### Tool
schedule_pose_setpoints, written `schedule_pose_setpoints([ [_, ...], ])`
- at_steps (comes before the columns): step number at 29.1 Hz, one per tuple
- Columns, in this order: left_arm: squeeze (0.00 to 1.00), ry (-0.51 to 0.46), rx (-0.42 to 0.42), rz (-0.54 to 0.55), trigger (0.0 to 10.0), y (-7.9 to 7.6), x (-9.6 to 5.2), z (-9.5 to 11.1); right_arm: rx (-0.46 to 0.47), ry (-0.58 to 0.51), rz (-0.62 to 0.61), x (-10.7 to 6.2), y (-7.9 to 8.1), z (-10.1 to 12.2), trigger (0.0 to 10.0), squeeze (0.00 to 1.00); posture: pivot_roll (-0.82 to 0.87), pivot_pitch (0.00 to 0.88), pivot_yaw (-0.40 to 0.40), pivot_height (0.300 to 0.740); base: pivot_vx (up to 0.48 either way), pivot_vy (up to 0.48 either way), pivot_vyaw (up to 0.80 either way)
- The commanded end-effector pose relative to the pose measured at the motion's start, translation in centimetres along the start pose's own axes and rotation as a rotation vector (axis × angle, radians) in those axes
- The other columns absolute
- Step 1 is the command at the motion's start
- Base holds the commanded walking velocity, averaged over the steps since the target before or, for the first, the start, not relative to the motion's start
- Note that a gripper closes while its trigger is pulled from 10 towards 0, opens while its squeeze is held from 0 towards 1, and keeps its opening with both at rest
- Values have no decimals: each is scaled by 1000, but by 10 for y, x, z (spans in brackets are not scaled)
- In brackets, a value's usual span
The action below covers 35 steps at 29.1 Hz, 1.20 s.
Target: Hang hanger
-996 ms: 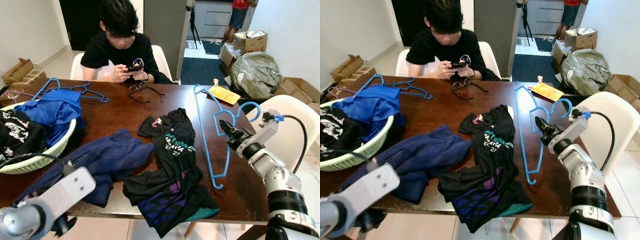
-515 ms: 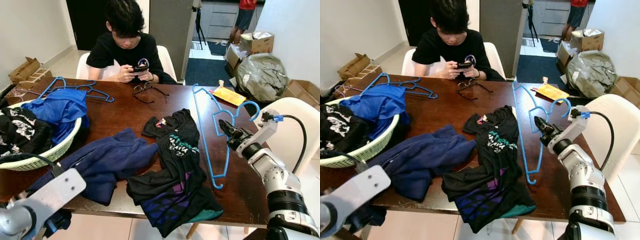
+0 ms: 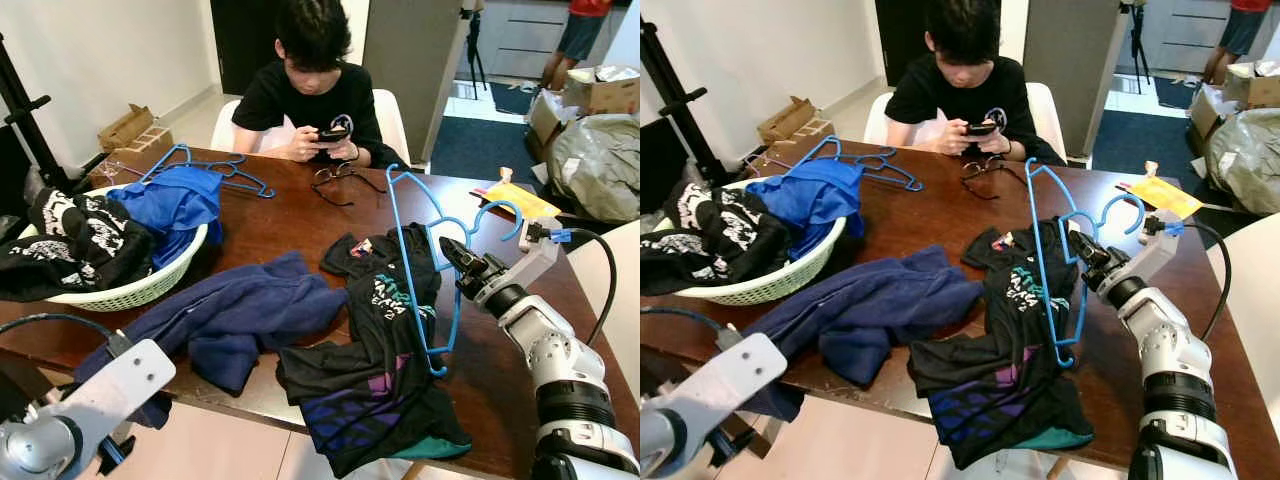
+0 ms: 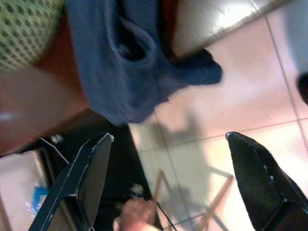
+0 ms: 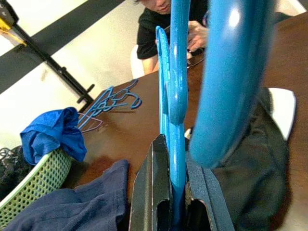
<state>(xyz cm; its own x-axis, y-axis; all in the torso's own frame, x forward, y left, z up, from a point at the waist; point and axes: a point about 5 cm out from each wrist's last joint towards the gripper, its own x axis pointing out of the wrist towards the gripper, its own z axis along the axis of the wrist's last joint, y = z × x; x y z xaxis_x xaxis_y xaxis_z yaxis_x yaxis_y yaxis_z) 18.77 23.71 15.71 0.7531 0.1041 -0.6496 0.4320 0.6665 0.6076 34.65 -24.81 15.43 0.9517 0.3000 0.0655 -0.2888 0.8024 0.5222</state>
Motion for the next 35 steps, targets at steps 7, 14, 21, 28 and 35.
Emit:
schedule_pose_setpoints([
  [7,0,-68,-81,175,10000,11,20,-10,15,-15,-12,0,-1,2,10000,0,77,0,-48,735,0,0,0],
  [14,0,-54,-101,192,10000,6,27,-22,14,-12,-14,-1,-2,3,10000,0,73,0,-51,735,0,0,0],
  [21,0,-114,-117,243,10000,7,39,-25,13,-14,-17,-2,-3,4,10000,0,68,0,-51,735,0,0,0],
  [28,0,-134,-136,246,10000,5,47,-26,10,-17,-22,-3,-4,5,10000,0,59,0,-43,735,0,0,0],
  [35,0,-178,-167,273,10000,9,55,-25,3,-29,-38,-5,-7,7,10000,0,44,0,-31,735,0,0,0],
])
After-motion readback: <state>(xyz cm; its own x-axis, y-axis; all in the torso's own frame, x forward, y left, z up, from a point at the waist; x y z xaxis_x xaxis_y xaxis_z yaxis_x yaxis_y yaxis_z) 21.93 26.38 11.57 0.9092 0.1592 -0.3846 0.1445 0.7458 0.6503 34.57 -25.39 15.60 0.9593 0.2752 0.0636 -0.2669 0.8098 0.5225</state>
